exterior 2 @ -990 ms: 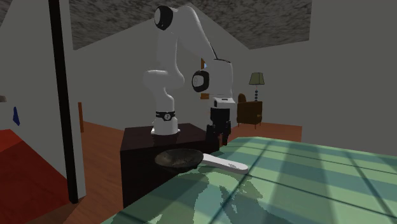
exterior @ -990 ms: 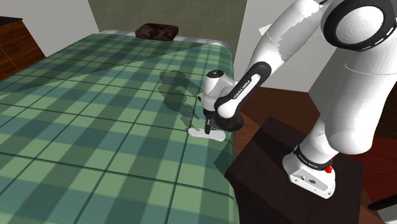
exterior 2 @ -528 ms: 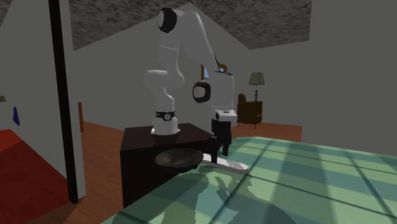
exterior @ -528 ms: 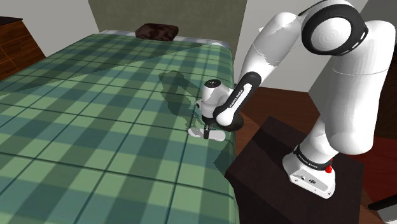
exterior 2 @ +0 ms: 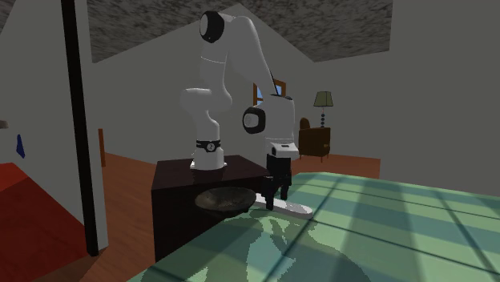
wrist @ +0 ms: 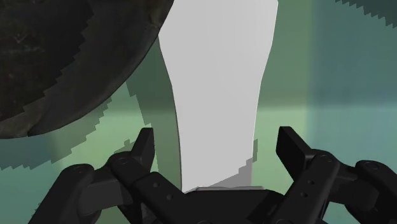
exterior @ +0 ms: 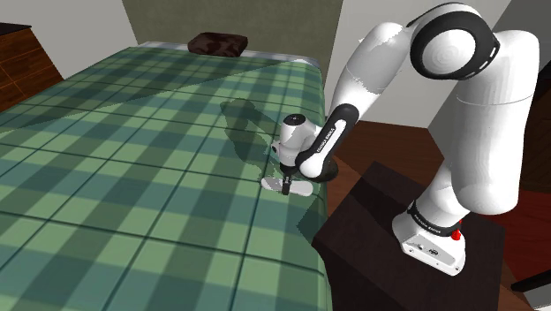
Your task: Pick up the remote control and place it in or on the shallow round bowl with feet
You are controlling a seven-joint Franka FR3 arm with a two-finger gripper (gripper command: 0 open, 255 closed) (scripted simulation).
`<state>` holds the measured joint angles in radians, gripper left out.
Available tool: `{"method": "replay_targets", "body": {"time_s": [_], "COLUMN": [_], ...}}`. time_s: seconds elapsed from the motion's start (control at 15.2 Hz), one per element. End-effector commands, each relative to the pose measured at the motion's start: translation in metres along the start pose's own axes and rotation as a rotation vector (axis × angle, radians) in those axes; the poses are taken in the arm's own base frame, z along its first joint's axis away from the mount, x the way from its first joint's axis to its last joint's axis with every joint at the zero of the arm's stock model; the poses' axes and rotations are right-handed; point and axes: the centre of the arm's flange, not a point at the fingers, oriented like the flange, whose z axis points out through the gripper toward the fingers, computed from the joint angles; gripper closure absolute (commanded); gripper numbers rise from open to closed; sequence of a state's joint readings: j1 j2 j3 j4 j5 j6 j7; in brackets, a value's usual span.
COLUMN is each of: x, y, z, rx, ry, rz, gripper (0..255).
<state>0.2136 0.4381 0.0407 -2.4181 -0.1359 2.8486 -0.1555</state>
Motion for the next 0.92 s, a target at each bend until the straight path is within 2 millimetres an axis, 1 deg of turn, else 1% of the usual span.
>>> {"method": "replay_targets", "body": {"time_s": [0.0,0.07,0.66,0.86], "x": [0.0,0.0,0.0,0.0], "y": [0.0,0.0,0.0,0.0], "z": [0.0,0.0,0.0,-0.016], "rx": [0.0,0.0,0.0,0.0], "ry": [0.0,0.0,0.0,0.0], "rz": [0.0,0.0,0.0,0.0], "gripper": [0,255,255,255]}}
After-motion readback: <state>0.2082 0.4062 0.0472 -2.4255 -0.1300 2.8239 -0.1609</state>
